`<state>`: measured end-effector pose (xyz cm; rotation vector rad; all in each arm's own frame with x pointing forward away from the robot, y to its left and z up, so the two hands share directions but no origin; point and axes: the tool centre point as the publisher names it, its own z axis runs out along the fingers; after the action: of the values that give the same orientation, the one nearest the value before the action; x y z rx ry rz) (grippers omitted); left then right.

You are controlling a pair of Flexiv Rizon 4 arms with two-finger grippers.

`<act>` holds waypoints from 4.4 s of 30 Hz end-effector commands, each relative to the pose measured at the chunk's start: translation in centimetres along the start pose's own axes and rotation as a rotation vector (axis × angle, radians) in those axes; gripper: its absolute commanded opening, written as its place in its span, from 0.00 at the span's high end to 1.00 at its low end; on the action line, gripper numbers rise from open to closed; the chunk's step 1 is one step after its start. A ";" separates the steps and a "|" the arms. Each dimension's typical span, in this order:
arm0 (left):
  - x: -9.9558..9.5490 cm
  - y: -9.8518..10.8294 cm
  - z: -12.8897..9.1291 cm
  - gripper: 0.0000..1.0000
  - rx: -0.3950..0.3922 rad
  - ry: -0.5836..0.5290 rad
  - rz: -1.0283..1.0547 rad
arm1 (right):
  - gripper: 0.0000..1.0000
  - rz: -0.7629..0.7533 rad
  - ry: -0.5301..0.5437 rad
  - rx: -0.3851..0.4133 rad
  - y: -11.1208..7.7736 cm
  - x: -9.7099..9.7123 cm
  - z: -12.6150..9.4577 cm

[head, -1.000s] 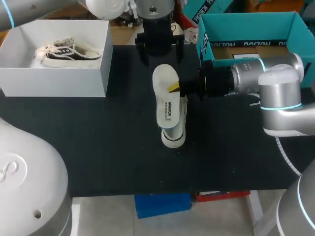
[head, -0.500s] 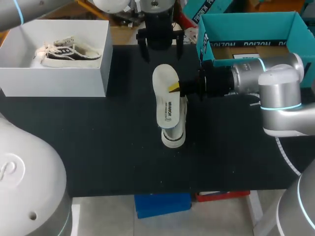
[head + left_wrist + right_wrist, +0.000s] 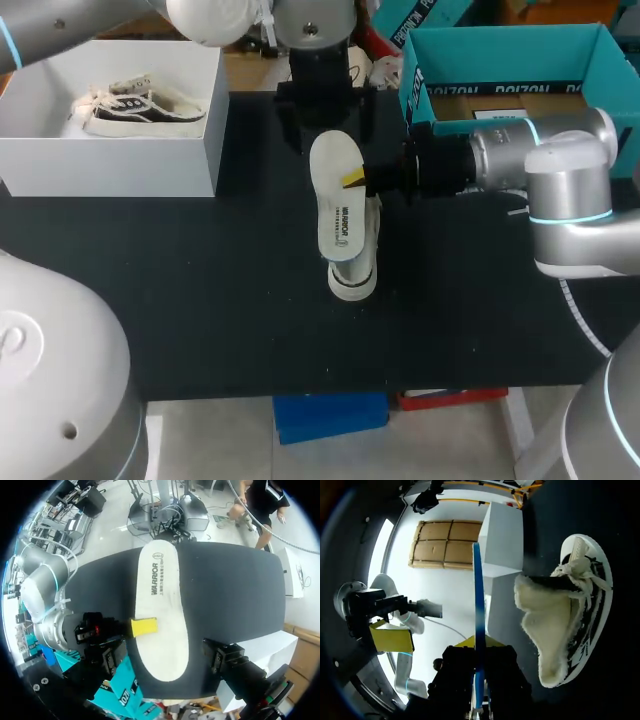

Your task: Take the shoe out of the shoebox, open the shoe tongue, remove and reinsert the insole, then place the shoe into the shoebox

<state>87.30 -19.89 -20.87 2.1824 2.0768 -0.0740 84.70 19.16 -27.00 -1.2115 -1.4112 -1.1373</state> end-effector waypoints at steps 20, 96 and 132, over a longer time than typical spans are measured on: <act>3.6 -8.3 0.9 0.00 -0.112 -0.801 -0.008 | 1.00 0.001 -0.003 0.000 0.0 0.0 0.0; -1.5 -4.7 5.8 0.56 -0.257 -1.474 -0.060 | 1.00 0.001 -0.003 0.000 0.0 0.0 0.0; 0.0 -6.8 7.1 1.00 -0.228 -1.081 -0.013 | 0.00 -0.098 -0.100 -0.186 -3.9 0.5 -5.3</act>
<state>81.53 -21.80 -28.96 1.3018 1.2589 -0.8153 83.73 15.40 -27.36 -1.2675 -1.4832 -1.2775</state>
